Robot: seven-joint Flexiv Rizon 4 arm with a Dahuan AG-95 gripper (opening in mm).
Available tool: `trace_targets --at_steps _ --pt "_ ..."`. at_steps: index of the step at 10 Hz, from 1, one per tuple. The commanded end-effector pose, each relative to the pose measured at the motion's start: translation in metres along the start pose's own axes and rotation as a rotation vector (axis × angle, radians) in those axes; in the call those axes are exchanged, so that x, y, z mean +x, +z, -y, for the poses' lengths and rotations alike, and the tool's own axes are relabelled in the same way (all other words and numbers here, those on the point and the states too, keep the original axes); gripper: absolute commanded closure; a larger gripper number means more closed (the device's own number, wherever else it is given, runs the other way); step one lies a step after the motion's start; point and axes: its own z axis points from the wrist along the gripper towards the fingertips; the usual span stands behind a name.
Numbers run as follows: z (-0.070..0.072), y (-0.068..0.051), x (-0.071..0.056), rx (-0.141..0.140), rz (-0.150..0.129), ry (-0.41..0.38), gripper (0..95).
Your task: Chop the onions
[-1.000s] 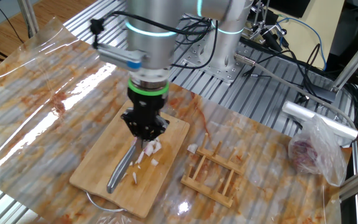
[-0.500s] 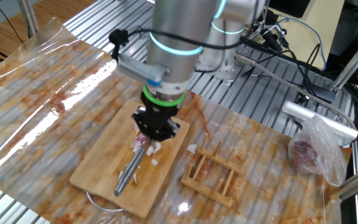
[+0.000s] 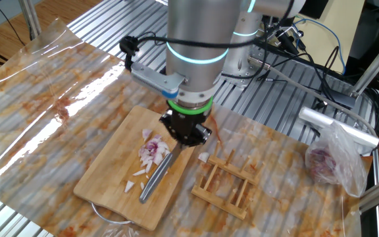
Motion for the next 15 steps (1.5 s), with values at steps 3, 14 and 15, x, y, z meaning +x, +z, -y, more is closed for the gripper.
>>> trace_targets --at_steps 3,14,15 --pt "-0.0027 0.0030 0.0065 0.034 0.060 0.006 95.0" --pt "-0.0027 0.0035 0.0064 0.010 0.058 -0.187 95.0" --pt "-0.0027 0.0035 0.0064 0.003 0.062 -0.195 95.0"
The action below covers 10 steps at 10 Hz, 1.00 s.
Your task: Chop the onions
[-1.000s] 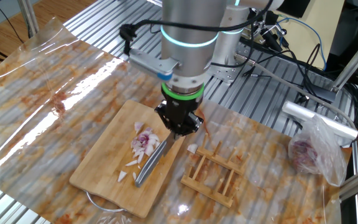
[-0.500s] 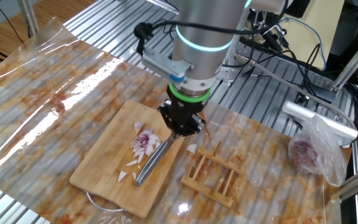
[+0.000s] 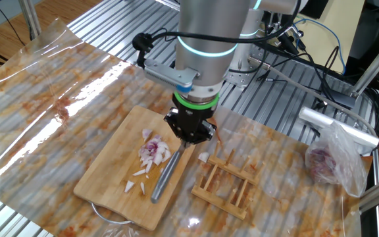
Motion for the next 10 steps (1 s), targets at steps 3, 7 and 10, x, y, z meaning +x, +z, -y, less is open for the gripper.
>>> trace_targets --at_steps 3,7,10 --pt "0.000 0.000 0.000 -0.027 0.009 0.003 95.0" --pt "-0.050 -0.013 -0.008 -0.010 -0.014 0.097 95.0" --pt "-0.076 -0.017 -0.009 -0.008 -0.017 0.127 95.0"
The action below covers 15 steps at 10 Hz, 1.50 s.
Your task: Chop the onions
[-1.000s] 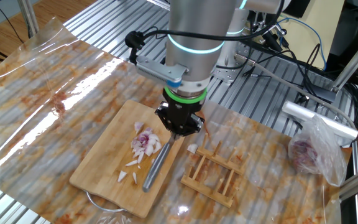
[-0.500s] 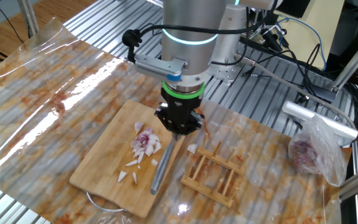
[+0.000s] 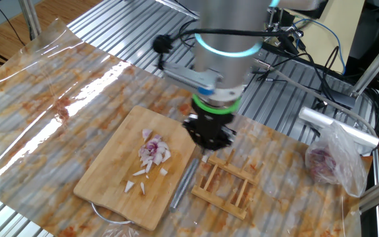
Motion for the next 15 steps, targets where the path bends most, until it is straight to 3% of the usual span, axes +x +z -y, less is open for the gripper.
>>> trace_targets --at_steps 1,6,10,15 --pt "-0.020 0.001 0.000 0.007 -0.003 0.033 95.0" --pt "-0.030 0.020 0.005 0.026 0.024 -0.044 95.0" --pt "-0.034 0.041 0.009 0.028 0.048 -0.051 95.0" --pt "-0.029 0.066 0.006 0.016 0.072 -0.046 95.0"
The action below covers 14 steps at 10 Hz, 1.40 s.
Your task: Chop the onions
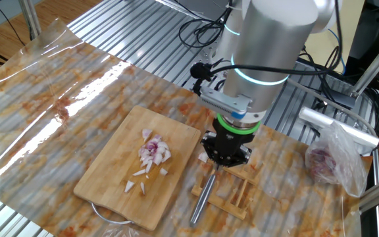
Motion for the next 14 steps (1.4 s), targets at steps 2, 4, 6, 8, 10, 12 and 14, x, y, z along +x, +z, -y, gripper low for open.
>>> trace_targets --at_steps 2,4,6,8,10,12,14 --pt "0.002 0.014 0.000 -0.001 0.007 0.007 95.0" --pt "0.002 0.024 0.001 -0.002 0.018 0.008 95.0" --pt "0.002 0.033 0.001 -0.005 0.027 0.015 95.0" --pt "0.003 0.043 0.002 -0.010 0.035 0.027 95.0" --pt "0.004 0.049 0.002 -0.015 0.035 0.037 95.0" --pt "0.005 0.056 0.002 -0.018 0.035 0.042 95.0" --pt "0.005 0.063 0.003 -0.018 0.033 0.050 95.0"
